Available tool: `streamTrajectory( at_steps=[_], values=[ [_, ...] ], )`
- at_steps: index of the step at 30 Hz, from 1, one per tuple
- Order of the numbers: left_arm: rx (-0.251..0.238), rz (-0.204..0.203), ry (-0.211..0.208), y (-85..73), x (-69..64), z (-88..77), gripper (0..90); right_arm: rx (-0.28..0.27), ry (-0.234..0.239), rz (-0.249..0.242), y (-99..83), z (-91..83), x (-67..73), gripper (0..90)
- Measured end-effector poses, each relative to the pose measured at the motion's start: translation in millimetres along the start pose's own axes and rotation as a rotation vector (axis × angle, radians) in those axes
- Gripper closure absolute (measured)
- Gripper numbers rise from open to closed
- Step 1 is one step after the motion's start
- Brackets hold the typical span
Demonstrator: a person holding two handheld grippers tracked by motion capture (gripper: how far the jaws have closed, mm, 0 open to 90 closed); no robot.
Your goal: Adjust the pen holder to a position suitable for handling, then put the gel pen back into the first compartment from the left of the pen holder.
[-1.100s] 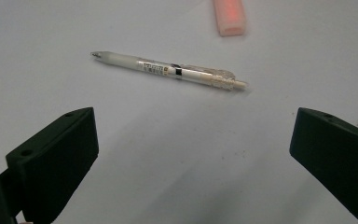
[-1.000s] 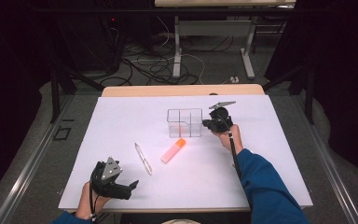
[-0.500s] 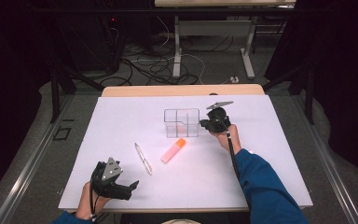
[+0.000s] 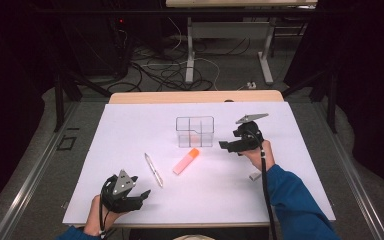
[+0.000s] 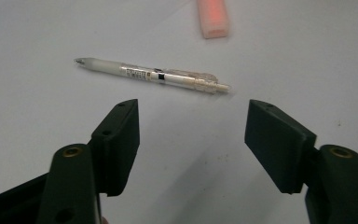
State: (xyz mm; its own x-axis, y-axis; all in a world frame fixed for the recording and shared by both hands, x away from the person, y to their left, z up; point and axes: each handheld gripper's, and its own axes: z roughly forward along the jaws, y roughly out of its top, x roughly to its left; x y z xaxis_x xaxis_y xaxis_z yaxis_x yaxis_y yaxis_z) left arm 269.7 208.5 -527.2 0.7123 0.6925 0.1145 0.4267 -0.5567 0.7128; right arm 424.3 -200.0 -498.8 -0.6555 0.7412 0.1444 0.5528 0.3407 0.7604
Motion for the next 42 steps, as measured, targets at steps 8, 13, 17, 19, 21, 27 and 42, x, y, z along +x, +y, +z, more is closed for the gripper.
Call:
streamTrajectory(
  at_steps=[8, 13, 17, 19, 21, 27, 42],
  values=[
    [-0.002, -0.012, -0.008, -0.2, 0.2, 0.3, 40.4, 0.008, 0.034, -0.078, -21.0, -25.1, 18.3, 8.2],
    [-0.002, -0.016, -0.008, -0.7, 2.5, 0.8, 33.1, 0.024, 0.035, -0.076, -31.9, -32.5, 23.3, 4.8],
    [0.002, -0.028, -0.007, -0.1, 2.8, 1.7, 23.9, 0.042, 0.040, -0.073, -43.7, -42.6, 26.2, 1.6],
    [0.008, -0.031, -0.009, 0.0, 2.4, 1.9, 19.9, 0.028, 0.041, -0.070, -49.9, -46.9, 27.1, 0.8],
    [0.015, -0.029, -0.009, 0.4, 2.2, 1.6, 16.7, 0.032, 0.042, -0.072, -55.0, -51.4, 28.2, 0.1],
    [0.019, -0.037, -0.003, 0.5, 2.3, 2.6, 13.4, 0.024, 0.033, -0.075, -66.6, -62.8, 32.2, 0.0],
    [0.046, -0.016, -0.026, 1.6, -4.3, 7.5, 43.6, 0.020, 0.038, -0.101, -84.0, -73.6, 43.1, 0.2]
  ],
)
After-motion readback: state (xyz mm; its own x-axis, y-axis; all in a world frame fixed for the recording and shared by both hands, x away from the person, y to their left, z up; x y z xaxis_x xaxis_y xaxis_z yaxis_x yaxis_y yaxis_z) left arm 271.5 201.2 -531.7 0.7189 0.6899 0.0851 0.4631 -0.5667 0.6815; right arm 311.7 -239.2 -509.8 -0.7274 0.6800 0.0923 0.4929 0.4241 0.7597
